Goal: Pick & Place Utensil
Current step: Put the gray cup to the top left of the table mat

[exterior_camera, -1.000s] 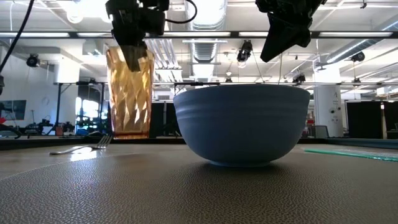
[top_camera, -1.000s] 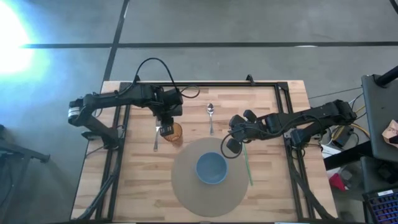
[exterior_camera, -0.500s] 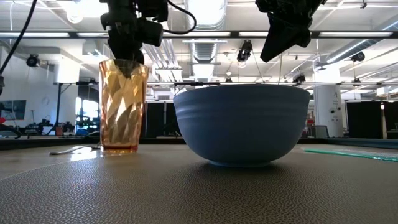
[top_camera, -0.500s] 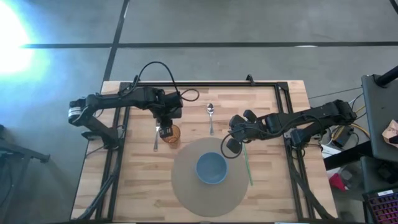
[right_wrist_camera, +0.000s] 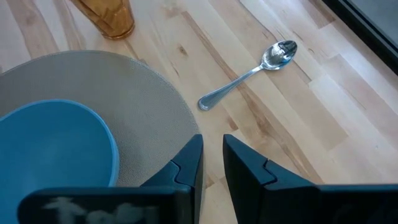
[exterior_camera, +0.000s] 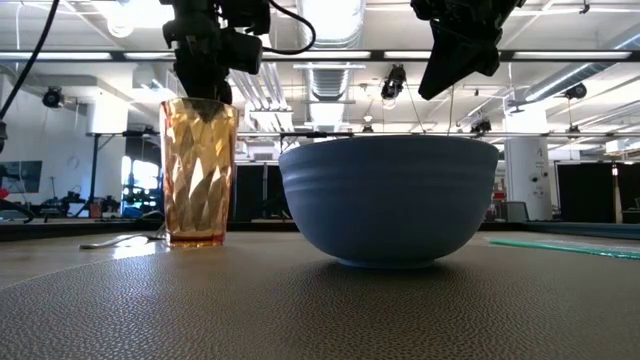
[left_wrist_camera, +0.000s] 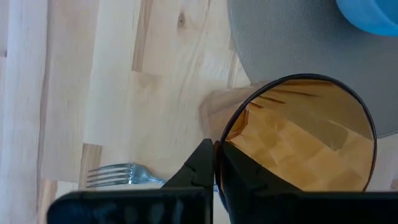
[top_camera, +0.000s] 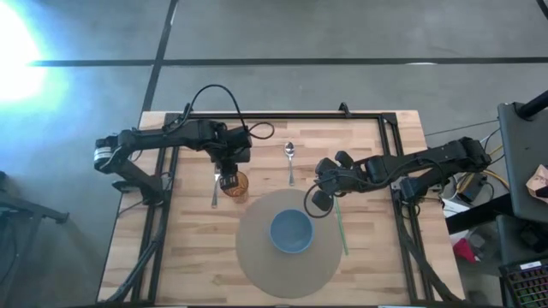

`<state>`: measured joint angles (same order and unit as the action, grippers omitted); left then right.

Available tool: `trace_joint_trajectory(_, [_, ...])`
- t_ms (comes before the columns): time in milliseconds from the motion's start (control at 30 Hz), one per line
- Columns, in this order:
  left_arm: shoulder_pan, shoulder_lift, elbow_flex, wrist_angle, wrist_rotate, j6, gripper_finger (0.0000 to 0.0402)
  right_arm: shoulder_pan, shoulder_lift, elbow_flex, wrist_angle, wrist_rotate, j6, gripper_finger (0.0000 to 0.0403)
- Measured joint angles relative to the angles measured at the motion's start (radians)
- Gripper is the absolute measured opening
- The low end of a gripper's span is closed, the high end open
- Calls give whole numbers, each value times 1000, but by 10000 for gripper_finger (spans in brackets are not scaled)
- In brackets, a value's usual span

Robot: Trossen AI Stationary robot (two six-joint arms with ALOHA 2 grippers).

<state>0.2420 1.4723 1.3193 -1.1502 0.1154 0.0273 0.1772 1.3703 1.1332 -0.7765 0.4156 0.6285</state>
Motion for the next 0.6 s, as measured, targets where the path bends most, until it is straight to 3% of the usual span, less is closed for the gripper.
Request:
trace_joint_trajectory(267, [0,0,0,2,0,27,40,0,0,0,0,0,0,57])
trace_joint_trajectory(600, [-1,0,0,2,-1,49,128,0,0,0,0,0,8,57])
